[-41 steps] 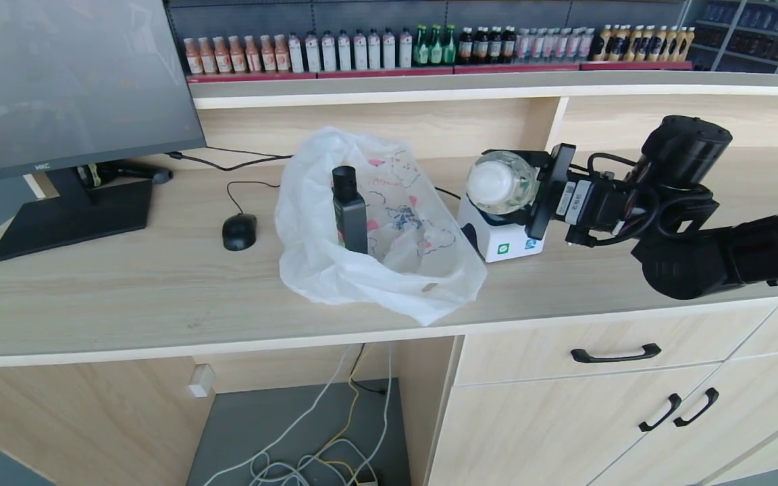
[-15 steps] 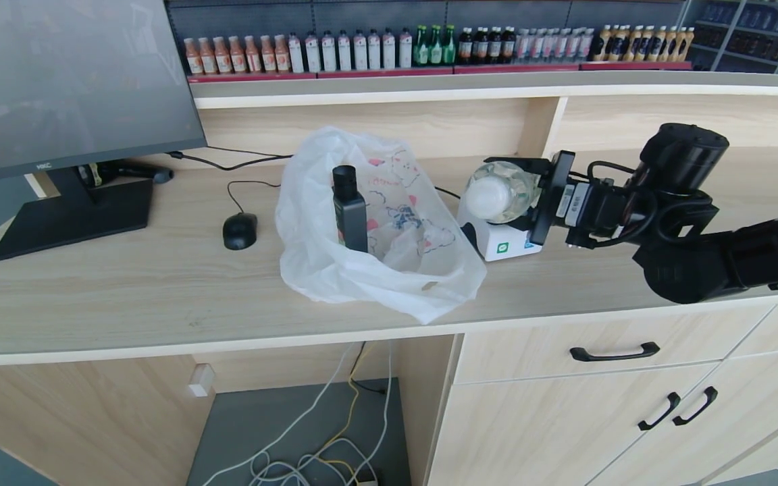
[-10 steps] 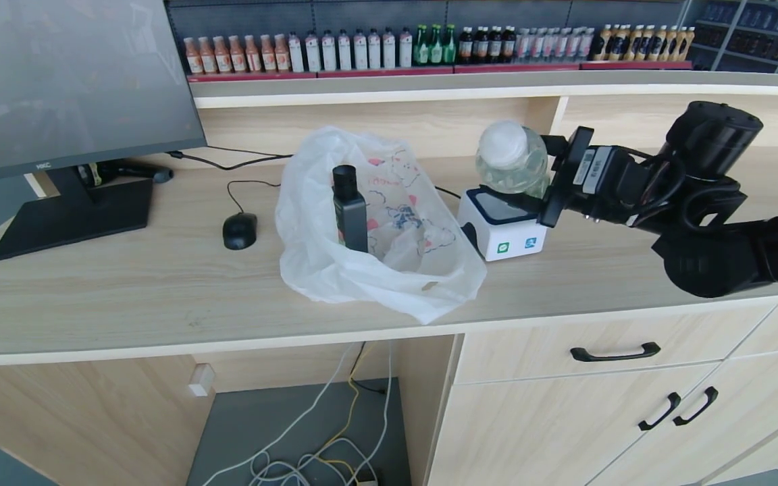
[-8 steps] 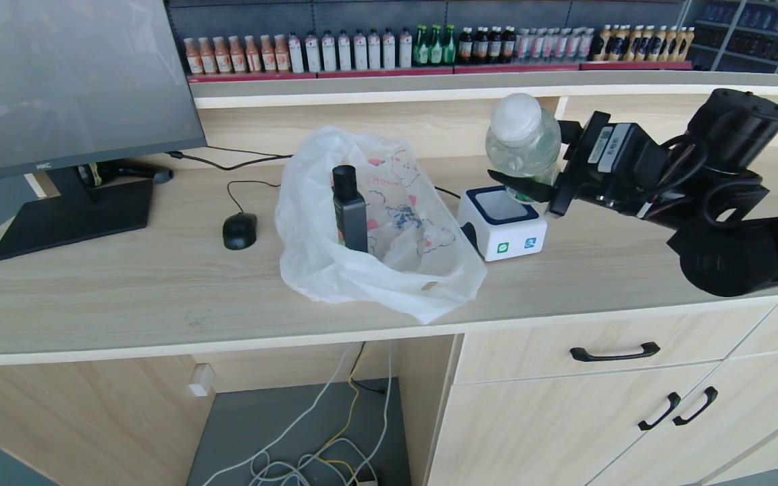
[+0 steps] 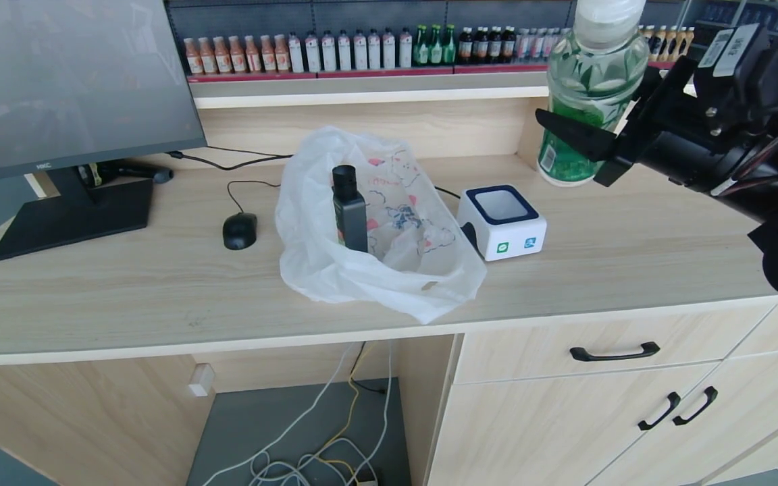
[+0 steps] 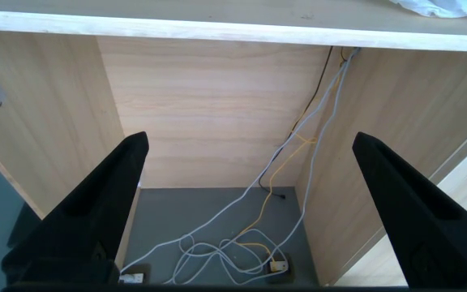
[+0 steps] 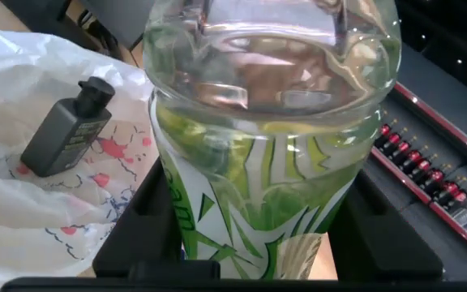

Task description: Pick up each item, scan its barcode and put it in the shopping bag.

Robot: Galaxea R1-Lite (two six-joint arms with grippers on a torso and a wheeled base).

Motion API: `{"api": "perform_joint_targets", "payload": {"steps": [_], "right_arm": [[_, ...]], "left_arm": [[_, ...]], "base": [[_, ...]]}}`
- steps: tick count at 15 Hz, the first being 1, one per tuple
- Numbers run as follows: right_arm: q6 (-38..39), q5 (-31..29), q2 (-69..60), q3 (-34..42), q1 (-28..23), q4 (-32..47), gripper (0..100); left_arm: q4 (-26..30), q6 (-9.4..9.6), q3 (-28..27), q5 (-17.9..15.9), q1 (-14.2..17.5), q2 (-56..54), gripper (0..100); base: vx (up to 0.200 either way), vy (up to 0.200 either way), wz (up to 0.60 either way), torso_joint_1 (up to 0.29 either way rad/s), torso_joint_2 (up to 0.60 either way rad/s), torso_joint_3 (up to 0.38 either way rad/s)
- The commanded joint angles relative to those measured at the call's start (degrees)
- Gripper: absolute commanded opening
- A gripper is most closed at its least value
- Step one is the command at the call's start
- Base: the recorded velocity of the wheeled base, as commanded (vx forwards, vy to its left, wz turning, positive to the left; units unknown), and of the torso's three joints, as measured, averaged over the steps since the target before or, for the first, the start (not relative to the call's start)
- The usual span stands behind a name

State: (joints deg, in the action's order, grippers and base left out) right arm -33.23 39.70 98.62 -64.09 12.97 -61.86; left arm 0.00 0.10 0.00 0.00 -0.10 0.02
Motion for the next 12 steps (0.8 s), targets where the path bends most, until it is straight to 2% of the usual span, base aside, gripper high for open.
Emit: {"api": "perform_joint_targets", "payload": {"steps": [1,4,6,7,8,9,11,12], "right_arm": [[0.9,-0.4,-2.9,0.8,-0.2,-0.1,0],[6.6,-1.6,-3.3,4.8,-0.2,-3.9,0],[12.4,-8.0,-3.3,9.9,-0.1,-10.5,0],[17.8,-15.4,-2.8,15.7,0.8,-18.0,0],[20.1,-19.7,-2.6,19.2,2.4,-21.8,0],[22.2,-24.7,-2.6,22.4,4.2,-24.5,0],[23.7,-30.7,-2.8,24.1,5.7,-26.0,0],[24.4,-31.9,-2.7,24.1,5.7,-26.2,0]], "left_arm": [[0.0,-0.01,0.0,0.0,0.0,0.0,100],[0.0,-0.01,0.0,0.0,0.0,0.0,100],[0.0,-0.01,0.0,0.0,0.0,0.0,100],[0.0,-0.01,0.0,0.0,0.0,0.0,100],[0.0,-0.01,0.0,0.0,0.0,0.0,100],[0.0,0.08,0.0,0.0,0.0,0.0,100],[0.0,0.08,0.0,0.0,0.0,0.0,100],[0.0,-0.01,0.0,0.0,0.0,0.0,100]], "base": [[0.0,0.0,0.0,0.0,0.0,0.0],[0.0,0.0,0.0,0.0,0.0,0.0],[0.0,0.0,0.0,0.0,0.0,0.0],[0.0,0.0,0.0,0.0,0.0,0.0],[0.0,0.0,0.0,0.0,0.0,0.0],[0.0,0.0,0.0,0.0,0.0,0.0],[0.0,0.0,0.0,0.0,0.0,0.0],[0.0,0.0,0.0,0.0,0.0,0.0]]}}
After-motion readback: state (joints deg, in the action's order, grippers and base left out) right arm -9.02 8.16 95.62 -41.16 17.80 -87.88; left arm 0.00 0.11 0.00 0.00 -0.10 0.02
